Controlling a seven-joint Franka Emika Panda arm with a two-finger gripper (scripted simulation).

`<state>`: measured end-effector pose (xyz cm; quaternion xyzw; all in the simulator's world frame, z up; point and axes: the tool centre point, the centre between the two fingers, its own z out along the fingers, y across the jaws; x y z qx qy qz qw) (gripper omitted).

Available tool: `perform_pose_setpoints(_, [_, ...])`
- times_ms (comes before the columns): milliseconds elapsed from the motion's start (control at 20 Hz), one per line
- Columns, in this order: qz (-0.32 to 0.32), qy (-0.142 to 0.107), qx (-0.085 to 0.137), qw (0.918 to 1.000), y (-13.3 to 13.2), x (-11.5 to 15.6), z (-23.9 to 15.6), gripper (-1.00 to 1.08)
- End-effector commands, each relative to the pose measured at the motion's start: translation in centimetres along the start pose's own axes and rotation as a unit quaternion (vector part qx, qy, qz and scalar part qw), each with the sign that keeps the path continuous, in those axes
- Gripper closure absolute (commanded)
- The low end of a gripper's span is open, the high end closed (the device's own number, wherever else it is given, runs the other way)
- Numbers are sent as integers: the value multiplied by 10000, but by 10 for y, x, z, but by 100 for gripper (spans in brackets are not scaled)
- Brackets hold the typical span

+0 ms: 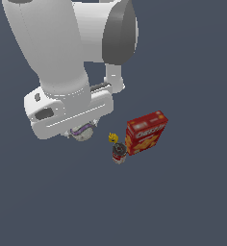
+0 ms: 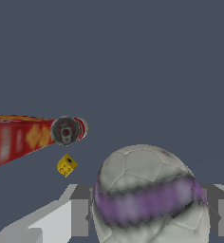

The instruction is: Pick up a designated object from a clutter of objects.

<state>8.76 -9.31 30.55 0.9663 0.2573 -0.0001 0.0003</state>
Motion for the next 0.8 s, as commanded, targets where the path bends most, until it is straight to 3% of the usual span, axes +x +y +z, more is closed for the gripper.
perform_pose_setpoints(0, [2, -1, 0, 10000, -6, 3, -23, 108])
perform_pose_setpoints(350, [5, 2, 3, 10000, -15, 10, -65, 108])
perform_pose_setpoints(750, [9, 2, 3, 10000, -16, 13, -78, 108])
